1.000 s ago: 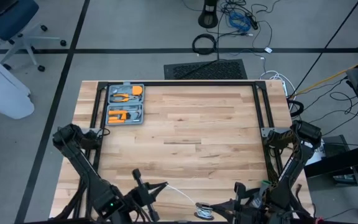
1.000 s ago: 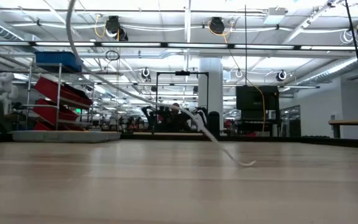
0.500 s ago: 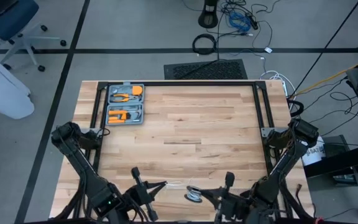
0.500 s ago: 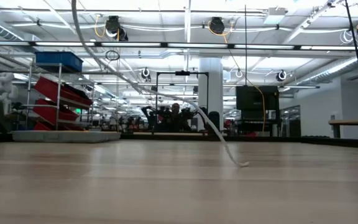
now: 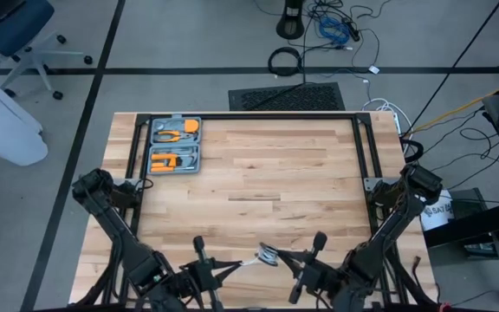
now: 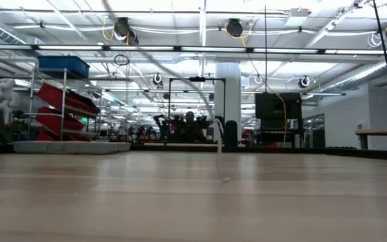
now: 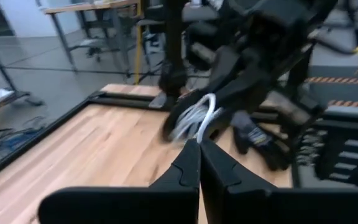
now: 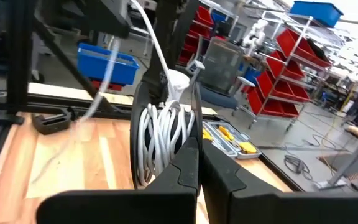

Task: Coil cords
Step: Coil the white wire on the spool

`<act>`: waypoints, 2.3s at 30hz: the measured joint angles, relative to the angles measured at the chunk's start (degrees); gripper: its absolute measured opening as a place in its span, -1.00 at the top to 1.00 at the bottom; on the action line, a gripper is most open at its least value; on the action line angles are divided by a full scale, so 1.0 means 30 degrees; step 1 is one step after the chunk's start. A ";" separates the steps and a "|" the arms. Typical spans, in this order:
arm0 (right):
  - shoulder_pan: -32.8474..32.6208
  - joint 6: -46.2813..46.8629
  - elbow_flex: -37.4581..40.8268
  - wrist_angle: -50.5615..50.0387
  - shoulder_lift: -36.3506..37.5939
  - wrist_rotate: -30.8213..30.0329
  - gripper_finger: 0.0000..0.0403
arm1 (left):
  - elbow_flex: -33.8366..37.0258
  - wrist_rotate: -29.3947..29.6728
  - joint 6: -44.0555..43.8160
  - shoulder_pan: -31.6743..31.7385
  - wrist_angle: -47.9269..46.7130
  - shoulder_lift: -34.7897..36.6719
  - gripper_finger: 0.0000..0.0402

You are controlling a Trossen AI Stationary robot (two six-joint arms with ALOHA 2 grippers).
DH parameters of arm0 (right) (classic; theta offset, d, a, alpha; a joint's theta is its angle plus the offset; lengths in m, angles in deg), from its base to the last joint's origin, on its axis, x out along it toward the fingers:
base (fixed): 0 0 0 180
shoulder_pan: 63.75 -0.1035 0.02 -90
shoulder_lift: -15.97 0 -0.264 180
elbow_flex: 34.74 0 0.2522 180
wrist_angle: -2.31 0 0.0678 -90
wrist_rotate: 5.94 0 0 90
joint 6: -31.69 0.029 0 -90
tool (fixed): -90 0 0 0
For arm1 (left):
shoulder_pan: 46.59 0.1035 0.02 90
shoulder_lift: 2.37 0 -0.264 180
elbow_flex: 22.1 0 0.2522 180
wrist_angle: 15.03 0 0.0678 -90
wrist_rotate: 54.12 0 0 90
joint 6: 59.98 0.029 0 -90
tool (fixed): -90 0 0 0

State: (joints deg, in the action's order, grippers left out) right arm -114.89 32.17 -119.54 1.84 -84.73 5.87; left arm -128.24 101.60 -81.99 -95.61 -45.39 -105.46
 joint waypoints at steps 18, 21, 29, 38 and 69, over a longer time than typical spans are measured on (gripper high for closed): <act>0.1059 0.2133 0.0000 0.0026 -0.0007 -0.1073 1.00 | -0.0036 -0.5716 0.2970 0.2694 0.5063 -0.1982 1.00; 0.1059 0.2132 0.0000 0.0155 -0.0007 -0.1101 1.00 | -0.0029 -0.6389 0.2937 0.3036 0.5112 -0.2365 1.00; 0.0839 0.1958 0.0000 0.0916 -0.0015 -0.0887 1.00 | -0.0029 -0.7031 0.2098 0.3706 0.5083 -0.3541 1.00; 0.0374 0.0277 0.0000 0.2970 -0.0022 -0.0875 1.00 | -0.0029 -0.6888 0.2512 0.3839 0.4777 -0.3978 0.99; -0.1477 -0.2396 0.0000 0.5871 -0.0022 -0.0911 1.00 | -0.0022 -0.7438 0.2436 0.2648 0.3766 -0.3978 0.64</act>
State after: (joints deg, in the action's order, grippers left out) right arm -119.32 24.98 -119.54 19.45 -84.80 3.14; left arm -128.31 79.28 -74.68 -87.66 -34.09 -117.39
